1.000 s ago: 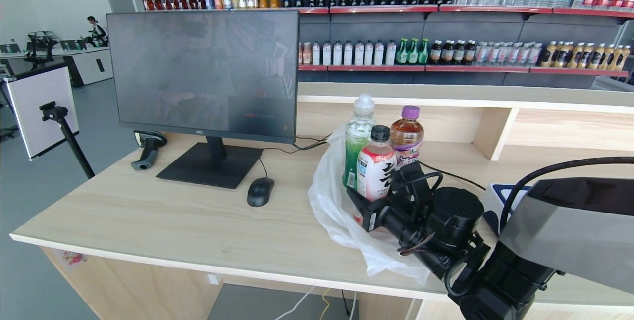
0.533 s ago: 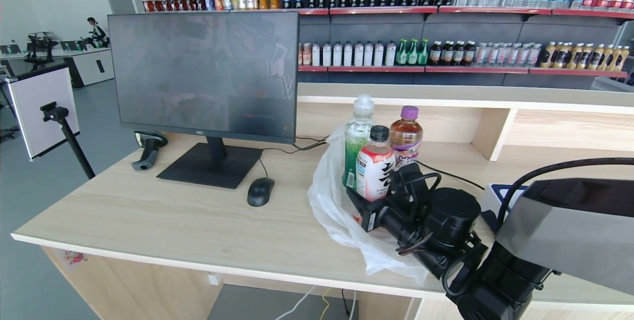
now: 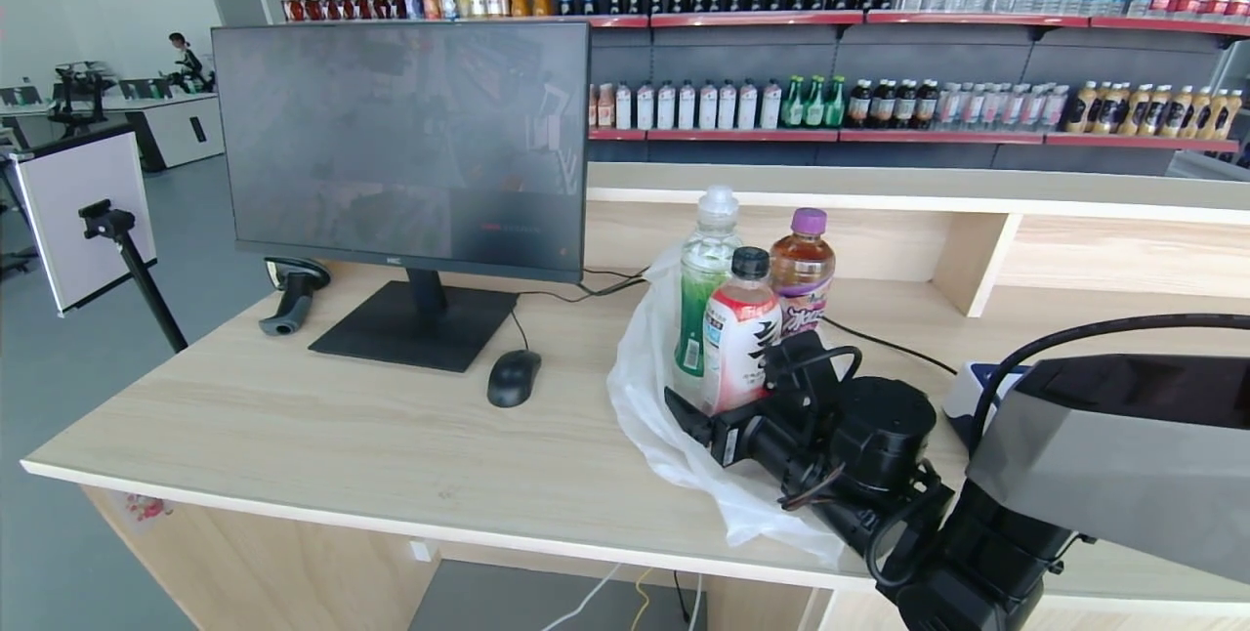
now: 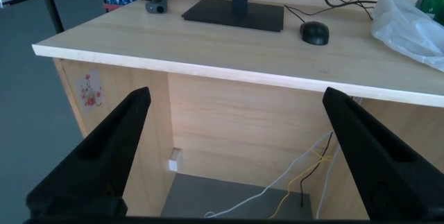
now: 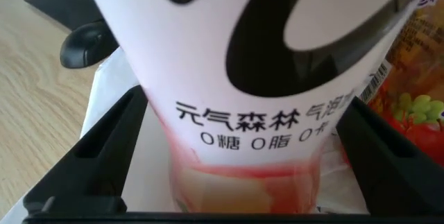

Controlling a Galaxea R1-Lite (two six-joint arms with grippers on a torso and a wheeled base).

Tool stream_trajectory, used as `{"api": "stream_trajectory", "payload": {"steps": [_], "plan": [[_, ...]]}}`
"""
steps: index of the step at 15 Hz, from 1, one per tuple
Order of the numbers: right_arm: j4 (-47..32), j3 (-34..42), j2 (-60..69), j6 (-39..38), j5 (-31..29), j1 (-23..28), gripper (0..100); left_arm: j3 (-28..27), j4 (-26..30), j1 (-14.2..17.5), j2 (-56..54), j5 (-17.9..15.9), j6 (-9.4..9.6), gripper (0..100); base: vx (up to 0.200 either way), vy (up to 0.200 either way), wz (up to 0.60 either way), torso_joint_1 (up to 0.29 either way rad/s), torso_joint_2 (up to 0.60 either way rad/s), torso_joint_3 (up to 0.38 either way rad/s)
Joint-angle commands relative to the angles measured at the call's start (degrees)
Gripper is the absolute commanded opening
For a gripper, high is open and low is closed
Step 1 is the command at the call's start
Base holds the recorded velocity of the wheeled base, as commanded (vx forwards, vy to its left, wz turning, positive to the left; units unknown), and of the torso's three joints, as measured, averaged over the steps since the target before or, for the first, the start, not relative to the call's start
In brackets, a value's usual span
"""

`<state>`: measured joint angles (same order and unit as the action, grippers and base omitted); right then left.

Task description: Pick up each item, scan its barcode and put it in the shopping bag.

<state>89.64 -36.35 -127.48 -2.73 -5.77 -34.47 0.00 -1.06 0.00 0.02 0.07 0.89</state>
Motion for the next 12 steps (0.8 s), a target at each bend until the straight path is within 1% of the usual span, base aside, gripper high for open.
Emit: {"api": "stream_trajectory", "payload": {"steps": [1, 5, 10, 12], "plan": [[0.36, 0.23, 0.91, -0.26, -0.03, 0.02, 100, 0.0, 0.01, 0.0, -0.02, 0.01, -0.1, 100, 0.0, 0.0, 0.0, 0.0, 0.0, 0.0], [0.36, 0.76, 3.29, -0.52, -0.03, 0.02, 100, 0.0, 0.18, 0.0, -0.02, -0.07, -0.45, 100, 0.0, 0.0, 0.0, 0.0, 0.0, 0.0], [0.36, 3.92, 11.46, -0.78, -0.03, 0.11, 100, 0.0, 0.45, 0.0, -0.02, -0.07, -0.63, 100, 0.0, 0.0, 0.0, 0.0, 0.0, 0.0], [0.36, 6.65, 15.5, -0.87, -0.03, 0.11, 100, 0.0, 0.53, 0.0, -0.02, -0.07, -0.63, 100, 0.0, 0.0, 0.0, 0.0, 0.0, 0.0]]}}
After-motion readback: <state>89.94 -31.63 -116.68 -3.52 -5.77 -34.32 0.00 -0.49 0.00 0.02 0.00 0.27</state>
